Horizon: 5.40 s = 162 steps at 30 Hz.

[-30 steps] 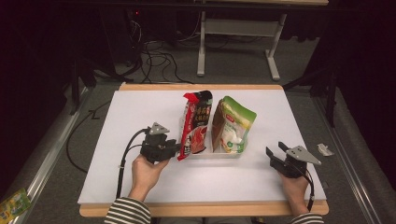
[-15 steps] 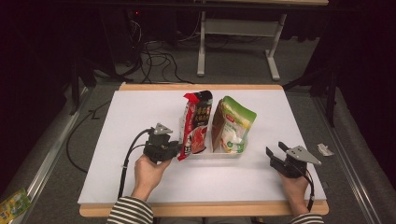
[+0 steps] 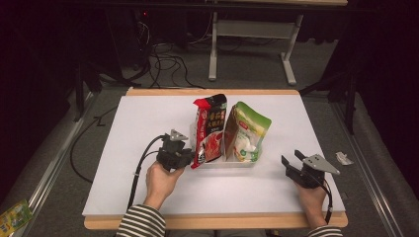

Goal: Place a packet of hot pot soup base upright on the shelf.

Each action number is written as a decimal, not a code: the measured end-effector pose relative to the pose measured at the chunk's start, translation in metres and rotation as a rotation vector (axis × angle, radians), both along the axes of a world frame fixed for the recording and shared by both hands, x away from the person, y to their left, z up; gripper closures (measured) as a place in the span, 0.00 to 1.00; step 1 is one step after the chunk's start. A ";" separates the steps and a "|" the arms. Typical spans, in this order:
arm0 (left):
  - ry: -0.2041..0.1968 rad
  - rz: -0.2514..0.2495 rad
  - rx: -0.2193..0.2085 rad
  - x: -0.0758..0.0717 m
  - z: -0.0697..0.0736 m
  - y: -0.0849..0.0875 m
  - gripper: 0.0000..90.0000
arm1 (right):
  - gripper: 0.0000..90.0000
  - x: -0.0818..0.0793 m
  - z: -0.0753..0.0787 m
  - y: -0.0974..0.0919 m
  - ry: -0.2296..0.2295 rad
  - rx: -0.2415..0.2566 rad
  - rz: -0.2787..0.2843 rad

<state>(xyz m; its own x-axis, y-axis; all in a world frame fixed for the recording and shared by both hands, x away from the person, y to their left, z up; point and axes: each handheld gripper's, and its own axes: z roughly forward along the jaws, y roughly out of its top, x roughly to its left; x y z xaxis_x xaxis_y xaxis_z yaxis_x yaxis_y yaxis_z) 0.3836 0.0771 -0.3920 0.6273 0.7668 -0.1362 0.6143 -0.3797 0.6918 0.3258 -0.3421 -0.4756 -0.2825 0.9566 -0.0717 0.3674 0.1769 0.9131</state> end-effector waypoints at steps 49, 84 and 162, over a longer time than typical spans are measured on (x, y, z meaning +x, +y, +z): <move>0.037 -0.041 0.081 -0.007 0.001 -0.029 0.92 | 0.47 0.001 0.000 0.000 -0.001 -0.008 0.004; 0.048 -0.012 0.084 0.005 -0.024 -0.022 0.92 | 0.47 0.001 0.000 0.000 0.005 -0.007 0.003; -0.226 0.213 -0.121 -0.014 -0.025 0.084 0.59 | 0.50 0.005 0.001 -0.004 0.040 0.032 0.003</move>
